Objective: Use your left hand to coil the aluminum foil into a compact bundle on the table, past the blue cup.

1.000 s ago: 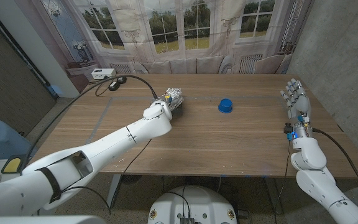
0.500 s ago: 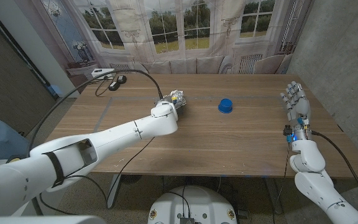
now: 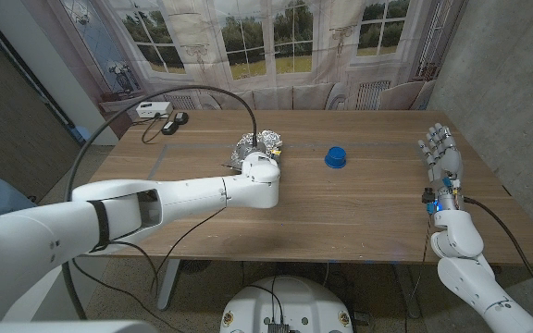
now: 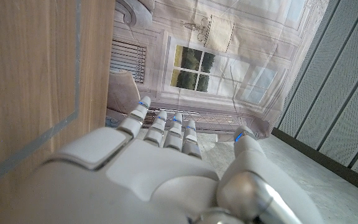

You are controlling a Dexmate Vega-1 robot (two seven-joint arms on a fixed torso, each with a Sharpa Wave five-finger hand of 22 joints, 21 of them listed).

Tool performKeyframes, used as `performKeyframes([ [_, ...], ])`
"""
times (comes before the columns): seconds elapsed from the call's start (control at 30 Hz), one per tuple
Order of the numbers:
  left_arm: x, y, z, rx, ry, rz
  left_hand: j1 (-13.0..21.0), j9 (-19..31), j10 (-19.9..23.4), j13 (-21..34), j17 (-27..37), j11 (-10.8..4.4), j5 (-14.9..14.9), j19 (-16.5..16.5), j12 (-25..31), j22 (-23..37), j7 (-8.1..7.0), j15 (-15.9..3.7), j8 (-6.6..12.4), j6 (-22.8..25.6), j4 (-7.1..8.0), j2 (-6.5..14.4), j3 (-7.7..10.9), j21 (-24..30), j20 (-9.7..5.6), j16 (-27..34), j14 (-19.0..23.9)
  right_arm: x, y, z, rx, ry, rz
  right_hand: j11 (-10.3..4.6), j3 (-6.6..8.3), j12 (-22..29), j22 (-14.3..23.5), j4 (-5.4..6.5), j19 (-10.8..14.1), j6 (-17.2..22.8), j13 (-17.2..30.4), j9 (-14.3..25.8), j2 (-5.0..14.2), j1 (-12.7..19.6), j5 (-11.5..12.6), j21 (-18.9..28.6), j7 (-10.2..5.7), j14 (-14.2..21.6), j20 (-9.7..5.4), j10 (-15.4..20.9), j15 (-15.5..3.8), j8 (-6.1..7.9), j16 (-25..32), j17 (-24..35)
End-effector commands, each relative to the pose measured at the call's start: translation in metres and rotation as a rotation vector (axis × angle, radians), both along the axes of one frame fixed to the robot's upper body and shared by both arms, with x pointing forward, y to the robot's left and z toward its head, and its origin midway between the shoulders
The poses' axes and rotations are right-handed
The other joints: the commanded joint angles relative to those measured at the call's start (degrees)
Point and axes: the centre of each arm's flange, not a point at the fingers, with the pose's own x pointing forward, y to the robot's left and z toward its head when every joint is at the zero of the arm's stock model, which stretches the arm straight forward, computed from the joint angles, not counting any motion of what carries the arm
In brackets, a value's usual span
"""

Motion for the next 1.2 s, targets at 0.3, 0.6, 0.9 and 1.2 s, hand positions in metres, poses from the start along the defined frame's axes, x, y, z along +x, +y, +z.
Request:
performKeyframes([
  [0.3, 0.024, -0.006, -0.008, 0.139, 0.245, 0.087, 10.6, 0.4, -9.1, 0.6, 0.4, 1.91, 4.6, 4.6, -1.2, -0.1, 3.55, 2.83, -0.31, -9.8, -0.64, -4.0, -1.59, -1.2, 0.2, -1.0, -6.3, 0.003, -0.006, -0.004, 0.002, 0.017, -0.02, 0.51, 0.39, 0.2, 0.2, -0.14, 0.4, 0.6, 0.0, 0.2, 0.13, -0.4, 0.4, -0.1, -0.49, 0.6, -0.17, 0.8, 0.43, 0.18, 0.1, 0.0],
  [0.6, 0.032, -0.011, -0.007, 0.228, 0.265, 0.135, 22.5, 0.5, -7.1, 1.0, 0.3, 3.26, 2.3, 16.7, 1.7, 0.1, 10.18, -0.91, 1.35, -10.4, -1.46, 2.6, 1.46, 0.7, -5.62, 1.2, 1.5, 0.004, -0.006, -0.003, -0.002, 0.026, -0.032, 0.93, 0.51, 0.3, 0.2, -0.1, 0.4, 1.1, 0.0, 0.2, 0.33, -0.4, 0.4, -0.1, -0.68, 0.9, -0.21, 1.4, 0.76, 0.3, 0.2, 0.0],
  [0.9, 0.033, -0.013, -0.003, 0.252, 0.187, 0.153, 37.0, 1.1, 9.0, 5.1, 2.5, 3.61, -2.4, 26.0, 9.3, 1.3, 18.65, -11.74, 5.6, 5.7, -1.61, 8.7, 4.27, 4.3, -21.01, 6.7, 19.8, 0.005, -0.006, -0.001, -0.004, 0.023, -0.04, 1.5, 0.61, 0.5, 0.2, -0.04, 0.5, 1.4, 0.0, 0.2, 0.52, -0.4, 0.4, -0.1, -0.7, 1.2, -0.31, 2.1, 0.79, 0.32, 0.3, 0.0],
  [1.2, 0.028, -0.011, 0.0, 0.197, 0.046, 0.076, 58.8, 2.9, 20.9, 15.8, 16.9, 4.19, -3.9, 29.8, 23.6, 3.6, 19.62, -15.58, 10.69, 32.0, -2.07, 8.4, 4.19, 14.1, -25.28, 18.1, 39.9, 0.006, -0.006, 0.0, -0.007, 0.027, -0.042, 1.83, 0.68, 0.7, 0.2, -0.04, 0.6, 2.0, 0.0, 0.2, 0.57, -0.4, 0.4, -0.1, -0.46, 1.3, -0.3, 2.7, 0.67, 0.49, 0.3, 0.0],
])
